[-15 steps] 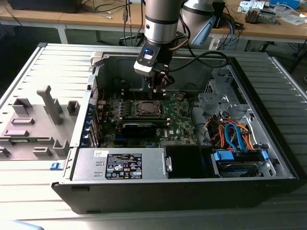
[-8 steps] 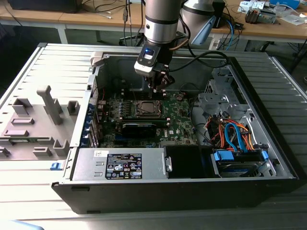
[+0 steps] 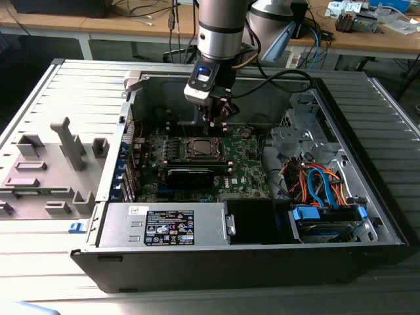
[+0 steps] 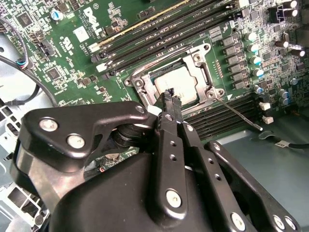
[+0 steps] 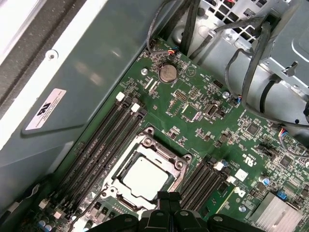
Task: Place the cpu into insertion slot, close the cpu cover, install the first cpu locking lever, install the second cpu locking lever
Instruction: 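Install the first cpu locking lever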
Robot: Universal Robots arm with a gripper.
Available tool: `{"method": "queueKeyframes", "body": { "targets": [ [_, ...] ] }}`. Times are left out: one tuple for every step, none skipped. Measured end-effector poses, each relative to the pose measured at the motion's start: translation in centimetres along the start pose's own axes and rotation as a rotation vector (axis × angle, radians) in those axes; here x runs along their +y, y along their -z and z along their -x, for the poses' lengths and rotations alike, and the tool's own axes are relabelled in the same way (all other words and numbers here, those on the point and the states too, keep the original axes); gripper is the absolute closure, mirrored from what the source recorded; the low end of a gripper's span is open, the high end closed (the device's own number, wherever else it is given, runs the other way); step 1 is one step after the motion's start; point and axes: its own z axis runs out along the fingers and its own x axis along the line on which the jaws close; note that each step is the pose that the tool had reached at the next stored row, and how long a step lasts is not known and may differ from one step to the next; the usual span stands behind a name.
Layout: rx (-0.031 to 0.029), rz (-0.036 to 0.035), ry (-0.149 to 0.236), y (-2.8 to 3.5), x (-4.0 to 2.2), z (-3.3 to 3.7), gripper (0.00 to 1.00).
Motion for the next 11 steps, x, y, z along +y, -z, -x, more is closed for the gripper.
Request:
{"method": "queueKeyframes", "body": {
  "targets": [
    [-0.0001,0.0001,0.001,0.00,0.00,0.00,0.89],
    [-0.0002,0.0002,0.002,0.00,0.00,0.00,0.89],
    [-0.0002,0.0002,0.003,0.00,0.00,0.00,0.89],
    [-0.0003,0.0002,0.004,0.00,0.00,0.00,0.89],
    [-0.0003,0.0003,0.005,0.00,0.00,0.00,0.89],
    [-0.0004,0.0003,0.006,0.00,0.00,0.00,0.89],
    [-0.0005,0.0004,0.008,0.00,0.00,0.00,0.89],
    [-0.0005,0.0005,0.009,0.00,0.00,0.00,0.89],
    [-0.0006,0.0005,0.010,0.00,0.00,0.00,0.89],
    [-0.0007,0.0005,0.011,0.00,0.00,0.00,0.89],
    [-0.0007,0.0006,0.012,0.00,0.00,0.00,0.89]
  ]
}}
